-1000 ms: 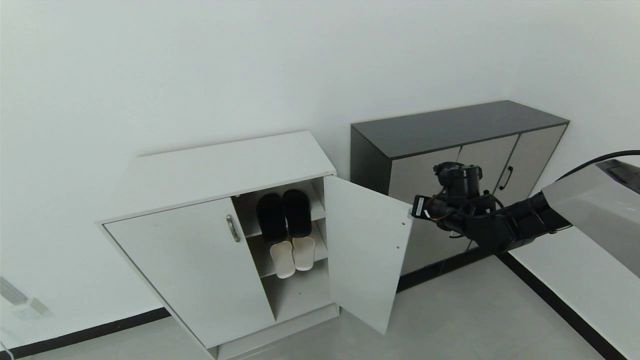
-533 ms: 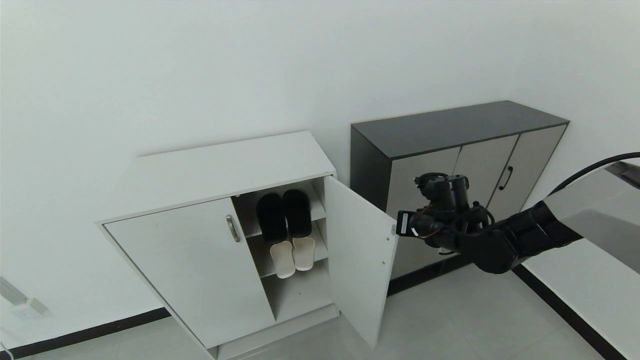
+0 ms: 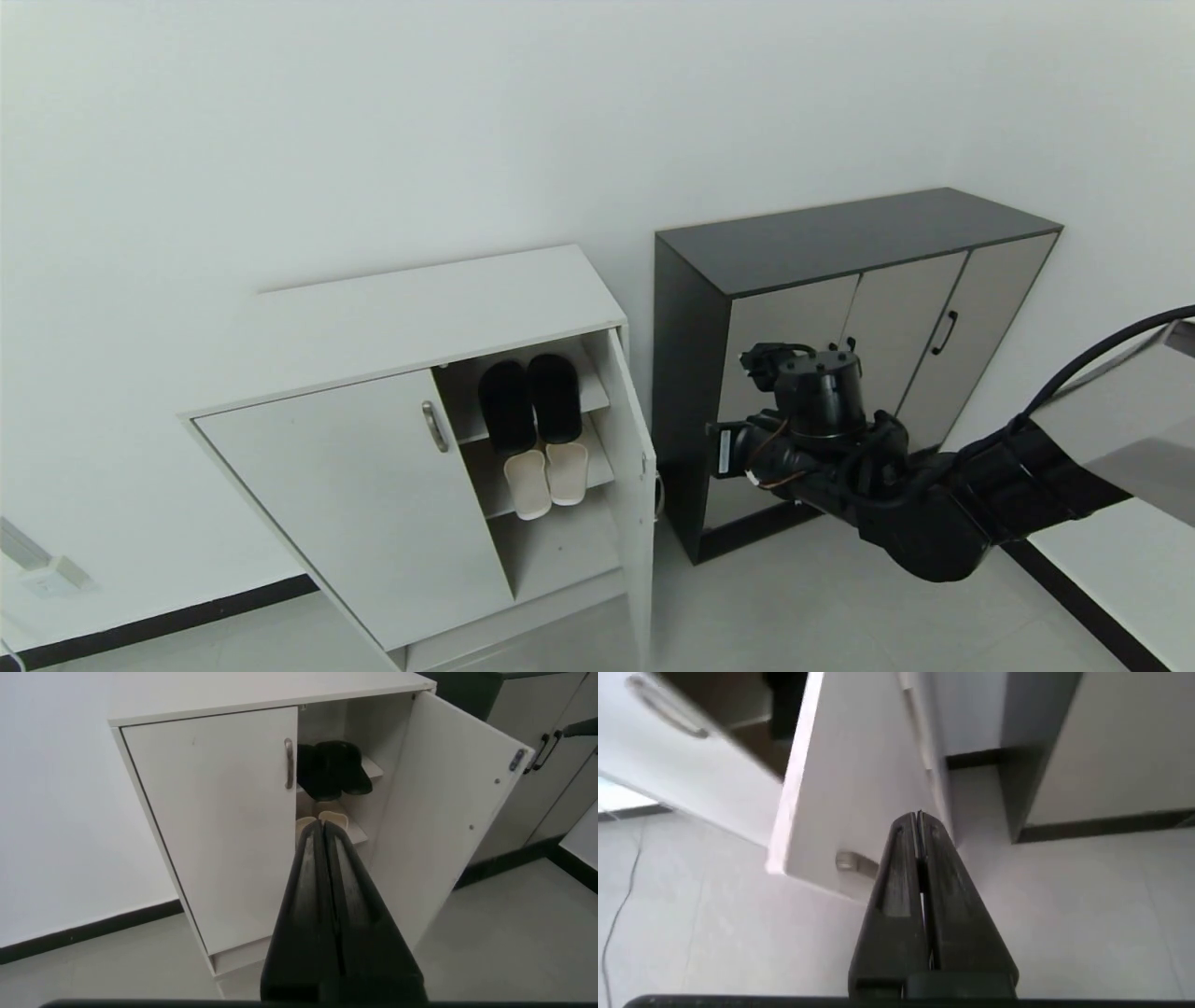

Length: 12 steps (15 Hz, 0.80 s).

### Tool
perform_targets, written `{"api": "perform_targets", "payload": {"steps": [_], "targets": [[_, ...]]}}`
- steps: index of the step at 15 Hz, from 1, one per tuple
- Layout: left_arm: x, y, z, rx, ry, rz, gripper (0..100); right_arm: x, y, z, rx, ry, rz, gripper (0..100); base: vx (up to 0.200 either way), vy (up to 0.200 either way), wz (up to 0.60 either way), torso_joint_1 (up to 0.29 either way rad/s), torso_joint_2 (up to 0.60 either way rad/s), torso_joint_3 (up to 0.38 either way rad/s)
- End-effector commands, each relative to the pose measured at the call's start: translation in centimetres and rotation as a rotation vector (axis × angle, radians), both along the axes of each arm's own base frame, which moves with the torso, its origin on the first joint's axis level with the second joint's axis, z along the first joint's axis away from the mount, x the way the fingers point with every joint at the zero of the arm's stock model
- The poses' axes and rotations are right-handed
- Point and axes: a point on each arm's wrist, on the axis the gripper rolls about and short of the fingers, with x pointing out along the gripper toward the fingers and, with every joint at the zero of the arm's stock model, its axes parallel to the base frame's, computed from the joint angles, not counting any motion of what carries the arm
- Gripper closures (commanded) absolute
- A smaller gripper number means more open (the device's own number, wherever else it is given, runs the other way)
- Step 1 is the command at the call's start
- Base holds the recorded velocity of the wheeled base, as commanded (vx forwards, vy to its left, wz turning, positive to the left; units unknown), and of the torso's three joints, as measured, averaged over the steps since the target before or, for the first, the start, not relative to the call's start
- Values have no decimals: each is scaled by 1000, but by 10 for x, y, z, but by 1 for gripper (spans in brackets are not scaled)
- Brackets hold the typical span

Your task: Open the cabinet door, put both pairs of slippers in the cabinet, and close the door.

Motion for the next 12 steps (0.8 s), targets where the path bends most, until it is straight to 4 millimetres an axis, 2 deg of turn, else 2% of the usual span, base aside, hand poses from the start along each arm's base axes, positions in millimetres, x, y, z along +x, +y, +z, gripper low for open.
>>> {"api": "perform_targets", "payload": {"steps": [1, 12], "targets": [[0, 0, 0, -1, 0, -1, 100, -9, 6, -1, -15, -2, 30, 100, 0, 0, 0, 0, 0, 0], [0, 0, 0, -1, 0, 1, 100, -17, 8, -5, -64, -36, 67, 100, 0, 0, 0, 0, 0, 0]]}}
